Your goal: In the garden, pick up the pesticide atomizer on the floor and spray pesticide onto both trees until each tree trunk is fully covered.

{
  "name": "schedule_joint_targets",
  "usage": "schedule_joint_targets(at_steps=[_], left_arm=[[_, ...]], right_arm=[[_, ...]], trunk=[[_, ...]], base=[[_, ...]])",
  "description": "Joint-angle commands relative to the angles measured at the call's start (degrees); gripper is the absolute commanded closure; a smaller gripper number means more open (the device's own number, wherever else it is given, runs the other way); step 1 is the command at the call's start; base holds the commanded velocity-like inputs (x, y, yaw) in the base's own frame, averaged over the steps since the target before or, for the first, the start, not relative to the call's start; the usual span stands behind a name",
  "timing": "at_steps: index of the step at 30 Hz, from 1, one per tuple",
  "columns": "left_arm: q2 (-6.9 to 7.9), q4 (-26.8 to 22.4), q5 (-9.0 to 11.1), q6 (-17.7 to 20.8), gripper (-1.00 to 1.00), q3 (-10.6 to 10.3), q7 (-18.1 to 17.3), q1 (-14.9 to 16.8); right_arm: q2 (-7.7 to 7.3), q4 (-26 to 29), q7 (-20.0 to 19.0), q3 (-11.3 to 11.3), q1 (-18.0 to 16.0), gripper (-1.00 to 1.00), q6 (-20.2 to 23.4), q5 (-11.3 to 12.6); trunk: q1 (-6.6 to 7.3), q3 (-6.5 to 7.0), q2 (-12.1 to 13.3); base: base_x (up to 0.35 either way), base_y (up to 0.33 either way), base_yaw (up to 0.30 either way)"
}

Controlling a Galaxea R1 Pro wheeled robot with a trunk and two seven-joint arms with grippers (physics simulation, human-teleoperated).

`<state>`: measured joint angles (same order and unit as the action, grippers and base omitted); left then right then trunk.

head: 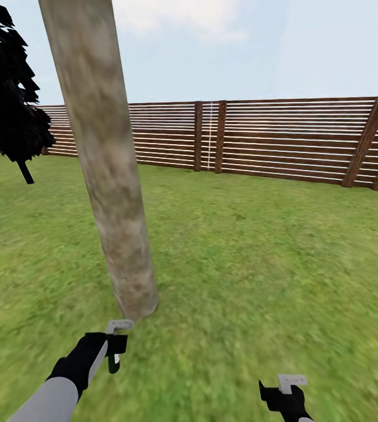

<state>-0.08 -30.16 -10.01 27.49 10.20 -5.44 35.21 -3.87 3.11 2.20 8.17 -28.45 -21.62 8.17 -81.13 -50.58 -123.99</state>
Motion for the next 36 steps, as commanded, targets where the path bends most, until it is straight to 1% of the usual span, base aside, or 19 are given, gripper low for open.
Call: schedule_joint_targets(at_steps=[1, 5, 6, 7, 8, 9, 10, 16, 20, 22, 23, 25, 26, 28, 29, 31, 32, 34, 36], left_arm=[[0.17, 0.0, 0.1, 0.0, 1.00, 0.0, 0.0, -0.1], [-0.16, 0.0, 0.1, 0.0, 1.00, 0.0, 0.1, 0.1], [-0.42, 0.0, 0.1, 0.1, 1.00, -0.4, 0.1, 0.3], [-0.82, 0.0, 0.2, 0.2, 1.00, -1.5, 0.1, 0.6], [-1.56, 0.0, 0.2, 0.2, 1.00, -2.1, 0.2, 0.7], [-1.92, 0.0, 0.2, 0.2, 1.00, -2.3, 0.2, 0.7], [-1.99, 0.0, 0.2, 0.2, 1.00, -2.4, 0.2, 0.7], [-0.93, 0.0, -0.1, 0.2, 1.00, -2.6, 0.2, 0.5], [2.70, -0.2, 0.1, 0.2, 1.00, -2.5, 0.1, 1.1], [4.68, -0.2, 0.1, 0.2, 1.00, -2.5, 0.0, 2.9], [4.95, -0.2, 0.2, 0.2, 1.00, -2.6, -0.3, 4.4], [4.56, -0.2, 0.2, 0.1, 1.00, -2.7, -1.8, 5.1], [4.39, -0.2, 0.2, 0.1, 1.00, -2.7, -3.6, 5.3], [4.99, -0.2, -0.4, 1.4, 1.00, -5.3, -10.5, 5.5], [5.32, -0.2, -0.6, 3.2, 1.00, -6.0, -12.5, 5.9], [6.89, -0.2, -0.6, 6.3, 1.00, -6.6, -14.6, 6.8], [8.29, -0.2, -0.8, 7.2, 1.00, -6.7, -15.2, 7.5], [9.64, -0.2, -2.4, 7.6, 1.00, -6.9, -15.4, 8.8], [10.22, -0.2, -3.8, 7.7, 1.00, -7.1, -15.5, 9.3]], right_arm=[[0.00, 0.0, 0.0, 0.0, 0.0, -1.00, 0.0, 0.0], [0.00, 0.0, 0.0, 0.0, 0.0, -1.00, 0.0, 0.0], [0.00, 0.0, 0.0, 0.0, 0.0, -1.00, 0.0, 0.0], [0.00, 0.0, 0.0, 0.0, 0.0, -1.00, 0.0, 0.0], [0.03, 0.0, 0.0, 0.0, 0.0, -1.00, 0.0, 0.0], [0.06, 0.0, 0.0, 0.0, 0.0, -1.00, 0.0, 0.0], [0.06, 0.0, 0.0, 0.0, 0.0, -1.00, 0.0, 0.0], [0.09, 0.0, 0.0, 0.0, 0.0, -1.00, 0.0, 0.0], [0.09, -0.1, 0.0, 0.0, 0.0, -1.00, 0.0, 0.0], [0.09, -0.1, 0.0, 0.0, 0.0, -1.00, 0.0, 0.0], [0.09, -0.1, 0.0, 0.0, 0.0, -1.00, 0.0, 0.0], [0.09, 0.0, 0.0, 0.0, 0.0, -1.00, 0.0, 0.0], [0.09, 0.0, 0.0, 0.0, 0.0, -1.00, 0.0, 0.0], [0.09, -0.1, 0.0, 0.0, 0.0, -1.00, 0.0, 0.0], [0.09, -0.1, 0.0, 0.0, 0.0, -1.00, 0.0, 0.0], [0.09, -0.1, 0.0, 0.0, 0.0, -1.00, 0.0, 0.0], [0.09, -0.1, 0.0, 0.0, 0.0, -1.00, 0.0, 0.0], [0.09, -0.1, 0.0, 0.0, 0.0, -1.00, 0.0, 0.0], [0.09, -0.1, 0.0, 0.0, 0.0, -1.00, 0.0, 0.0]], trunk=[[0.00, 0.00, 0.0], [0.00, 0.00, 0.0], [0.00, 0.00, 0.0], [0.00, 0.00, 0.0], [0.00, 0.00, 0.0], [0.00, 0.00, 0.0], [0.00, 0.00, 0.0], [0.00, 0.00, 0.0], [0.00, 0.00, 0.0], [0.00, 0.00, 0.0], [0.00, 0.00, 0.0], [0.00, 0.00, 0.0], [0.00, 0.00, 0.0], [0.00, 0.00, 0.0], [0.00, 0.00, 0.0], [0.00, 0.00, 0.0], [0.00, 0.00, 0.0], [0.00, 0.00, 0.0], [0.00, 0.00, 0.0]], base=[[0.000, 0.000, 0.000], [0.024, 0.000, 0.000], [0.150, 0.000, 0.000], [0.259, 0.051, 0.000], [0.288, 0.129, 0.000], [0.278, 0.181, 0.000], [0.227, 0.238, 0.000], [0.043, 0.234, 0.000], [0.000, 0.011, 0.000], [0.000, 0.001, 0.000], [0.000, 0.000, 0.000], [0.000, 0.000, 0.000], [0.000, 0.000, 0.000], [0.000, 0.000, 0.000], [0.000, 0.000, 0.000], [0.000, 0.000, 0.000], [0.000, 0.000, 0.000], [0.000, 0.000, 0.000], [0.000, 0.000, 0.000]])
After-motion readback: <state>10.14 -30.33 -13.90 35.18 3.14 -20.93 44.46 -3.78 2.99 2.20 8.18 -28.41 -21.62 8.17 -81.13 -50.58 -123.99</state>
